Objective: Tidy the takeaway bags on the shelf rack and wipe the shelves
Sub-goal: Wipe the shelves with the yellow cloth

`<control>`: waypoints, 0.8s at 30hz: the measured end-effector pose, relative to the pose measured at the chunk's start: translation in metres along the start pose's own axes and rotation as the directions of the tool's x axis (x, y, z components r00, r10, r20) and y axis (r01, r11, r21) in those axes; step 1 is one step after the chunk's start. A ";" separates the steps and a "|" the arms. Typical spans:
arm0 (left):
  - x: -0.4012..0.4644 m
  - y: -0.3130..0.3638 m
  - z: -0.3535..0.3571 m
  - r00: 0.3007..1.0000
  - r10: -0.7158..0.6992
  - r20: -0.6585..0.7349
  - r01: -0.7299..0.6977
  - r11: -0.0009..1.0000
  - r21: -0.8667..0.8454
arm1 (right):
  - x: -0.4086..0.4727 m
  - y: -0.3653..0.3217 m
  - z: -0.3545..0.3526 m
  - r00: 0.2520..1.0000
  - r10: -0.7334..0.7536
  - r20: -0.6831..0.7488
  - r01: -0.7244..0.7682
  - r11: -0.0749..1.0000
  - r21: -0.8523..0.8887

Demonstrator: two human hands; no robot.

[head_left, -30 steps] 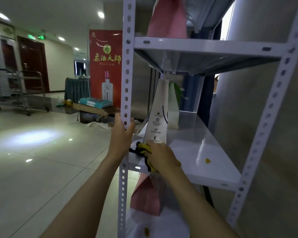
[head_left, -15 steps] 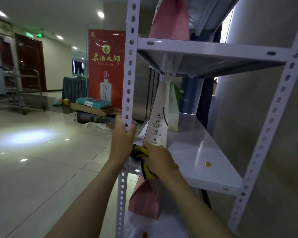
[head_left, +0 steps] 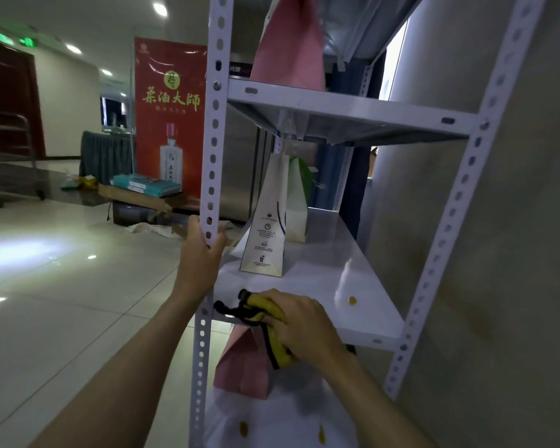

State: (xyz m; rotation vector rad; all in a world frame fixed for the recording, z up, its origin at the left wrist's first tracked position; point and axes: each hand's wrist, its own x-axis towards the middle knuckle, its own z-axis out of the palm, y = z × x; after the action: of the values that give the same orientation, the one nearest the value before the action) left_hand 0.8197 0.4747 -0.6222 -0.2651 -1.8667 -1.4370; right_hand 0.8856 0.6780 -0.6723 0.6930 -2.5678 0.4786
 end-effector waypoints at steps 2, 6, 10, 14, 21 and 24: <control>-0.001 0.002 0.000 1.000 -0.008 0.013 0.008 1.000 -0.008 | -0.004 0.019 -0.020 0.992 0.077 -0.100 -0.075 0.997 0.027; -0.002 0.002 0.001 1.000 -0.023 0.002 0.023 1.000 -0.003 | 0.013 0.074 -0.052 0.910 0.335 -0.246 -0.334 0.941 0.045; 0.000 -0.001 0.003 1.000 -0.022 0.004 0.022 1.000 -0.002 | 0.016 0.121 -0.046 0.818 0.536 -0.209 -0.550 0.835 -0.013; 0.001 -0.006 0.005 1.000 -0.014 -0.011 0.014 1.000 -0.003 | 0.009 0.143 -0.029 0.760 0.617 -0.207 -0.647 0.747 -0.150; -0.001 -0.004 0.006 0.999 -0.018 -0.046 0.018 1.000 -0.014 | 0.003 0.115 -0.029 0.856 0.484 -0.181 -0.513 0.837 -0.188; -0.001 -0.003 0.006 0.999 -0.025 -0.039 0.024 1.000 -0.010 | 0.006 0.075 -0.018 0.919 0.378 -0.113 -0.392 0.904 -0.168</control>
State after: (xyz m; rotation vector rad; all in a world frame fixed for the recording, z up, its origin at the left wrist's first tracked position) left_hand 0.8160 0.4789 -0.6257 -0.2178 -1.8384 -1.4576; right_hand 0.8463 0.7441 -0.6704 0.0926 -2.6345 0.3668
